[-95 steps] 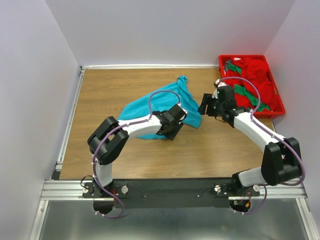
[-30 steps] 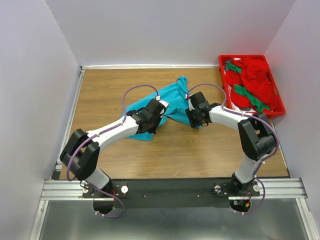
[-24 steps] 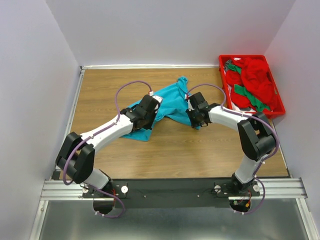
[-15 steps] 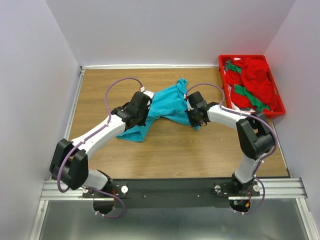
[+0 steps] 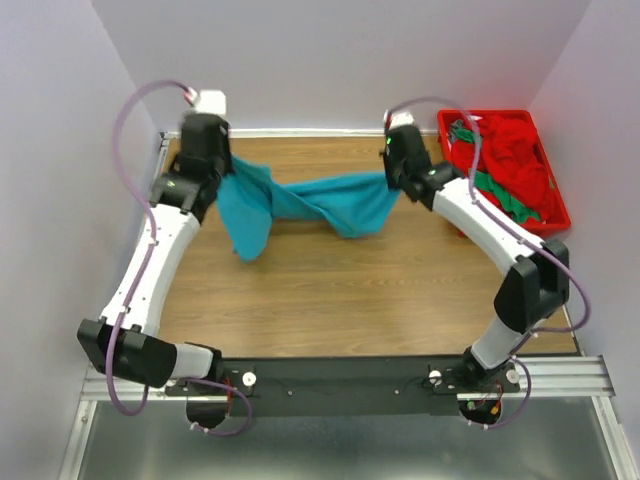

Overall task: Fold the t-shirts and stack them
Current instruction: Flatten the tshirt out

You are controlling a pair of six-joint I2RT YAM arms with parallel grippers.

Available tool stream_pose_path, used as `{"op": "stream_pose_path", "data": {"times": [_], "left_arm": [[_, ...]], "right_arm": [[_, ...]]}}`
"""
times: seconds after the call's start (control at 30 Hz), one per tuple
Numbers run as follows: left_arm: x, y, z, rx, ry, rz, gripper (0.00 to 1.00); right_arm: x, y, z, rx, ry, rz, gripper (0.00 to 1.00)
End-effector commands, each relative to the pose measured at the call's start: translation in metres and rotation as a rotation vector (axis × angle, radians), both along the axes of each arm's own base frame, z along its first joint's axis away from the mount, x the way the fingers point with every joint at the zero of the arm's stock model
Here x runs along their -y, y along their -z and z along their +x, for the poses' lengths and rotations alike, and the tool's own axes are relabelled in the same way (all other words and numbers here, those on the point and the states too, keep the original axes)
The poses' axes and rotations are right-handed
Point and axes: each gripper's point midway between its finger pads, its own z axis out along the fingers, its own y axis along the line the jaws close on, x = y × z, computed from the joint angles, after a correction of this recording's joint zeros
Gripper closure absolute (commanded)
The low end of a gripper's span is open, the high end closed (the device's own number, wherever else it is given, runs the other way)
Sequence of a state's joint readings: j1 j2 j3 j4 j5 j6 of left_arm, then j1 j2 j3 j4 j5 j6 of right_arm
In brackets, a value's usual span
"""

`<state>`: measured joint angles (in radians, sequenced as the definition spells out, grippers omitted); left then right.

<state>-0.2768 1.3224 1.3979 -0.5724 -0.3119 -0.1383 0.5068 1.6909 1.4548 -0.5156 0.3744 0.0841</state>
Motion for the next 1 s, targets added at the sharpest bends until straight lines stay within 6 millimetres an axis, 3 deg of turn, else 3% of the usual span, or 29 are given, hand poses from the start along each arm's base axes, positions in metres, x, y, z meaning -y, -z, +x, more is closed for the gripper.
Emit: {"op": "stream_pose_path", "data": {"times": [0.0,0.03,0.07,0.17,0.2,0.23,0.27,0.3,0.33,0.47,0.5,0.53,0.6,0.63,0.7,0.73,0.77,0.83,0.87,0.93,0.97], "left_arm": [[-0.060,-0.138,0.005,0.297,-0.188,0.032,1.00],[-0.067,-0.155,0.005,0.318,-0.205,0.046,1.00],[-0.079,-0.206,-0.007,0.432,-0.251,0.033,1.00],[-0.090,-0.280,-0.039,0.616,-0.287,0.021,1.00],[-0.093,-0.301,-0.059,0.687,-0.284,0.003,1.00],[-0.090,-0.306,-0.057,0.712,-0.273,-0.006,1.00],[-0.091,-0.327,-0.080,0.803,-0.252,-0.003,1.00],[-0.091,-0.335,-0.092,0.849,-0.241,-0.011,1.00],[-0.093,-0.347,-0.119,0.932,-0.234,-0.021,1.00],[-0.095,-0.361,-0.180,1.058,-0.187,-0.035,1.00],[-0.093,-0.359,-0.185,1.058,-0.172,-0.031,1.00],[-0.092,-0.351,-0.193,1.043,-0.155,-0.021,1.00],[-0.084,-0.338,-0.193,1.007,-0.103,-0.013,1.00],[-0.082,-0.329,-0.196,0.986,-0.085,-0.008,1.00],[-0.072,-0.295,-0.177,0.906,-0.037,0.009,1.00],[-0.071,-0.288,-0.181,0.914,-0.031,-0.005,1.00],[-0.065,-0.252,-0.159,0.836,-0.013,-0.004,1.00],[-0.058,-0.226,-0.146,0.807,0.008,-0.038,1.00],[-0.050,-0.189,-0.126,0.728,0.040,-0.034,1.00],[-0.039,-0.149,-0.103,0.660,0.069,-0.072,1.00],[-0.032,-0.137,-0.095,0.639,0.098,-0.080,1.00]], "right_arm": [[0.036,-0.151,0.024,0.363,0.172,-0.011,0.99],[0.039,-0.193,0.025,0.445,0.178,0.005,0.99],[0.044,-0.214,0.023,0.487,0.193,0.009,0.99],[0.047,-0.276,0.012,0.604,0.160,0.052,0.99],[0.050,-0.293,0.004,0.636,0.142,0.054,0.99],[0.051,-0.303,-0.002,0.655,0.128,0.063,0.99],[0.054,-0.317,-0.013,0.684,0.106,0.083,0.99],[0.056,-0.320,-0.019,0.690,0.097,0.082,0.99],[0.058,-0.323,-0.027,0.699,0.086,0.089,0.99],[0.069,-0.316,-0.059,0.694,0.056,0.108,0.99],[0.071,-0.301,-0.062,0.668,0.053,0.104,0.99],[0.076,-0.303,-0.074,0.680,0.054,0.117,0.99],[0.079,-0.287,-0.079,0.650,0.054,0.107,0.99],[0.080,-0.270,-0.080,0.617,0.053,0.088,0.99],[0.081,-0.245,-0.078,0.566,0.059,0.054,0.99],[0.080,-0.219,-0.074,0.513,0.058,0.025,0.99],[0.079,-0.205,-0.072,0.484,0.061,0.012,0.99],[0.077,-0.174,-0.062,0.418,0.073,-0.009,0.99],[0.072,-0.142,-0.049,0.345,0.064,-0.040,0.99],[0.075,-0.114,-0.032,0.278,0.079,-0.062,0.99],[0.070,-0.086,-0.013,0.219,0.075,-0.073,0.99]]}}
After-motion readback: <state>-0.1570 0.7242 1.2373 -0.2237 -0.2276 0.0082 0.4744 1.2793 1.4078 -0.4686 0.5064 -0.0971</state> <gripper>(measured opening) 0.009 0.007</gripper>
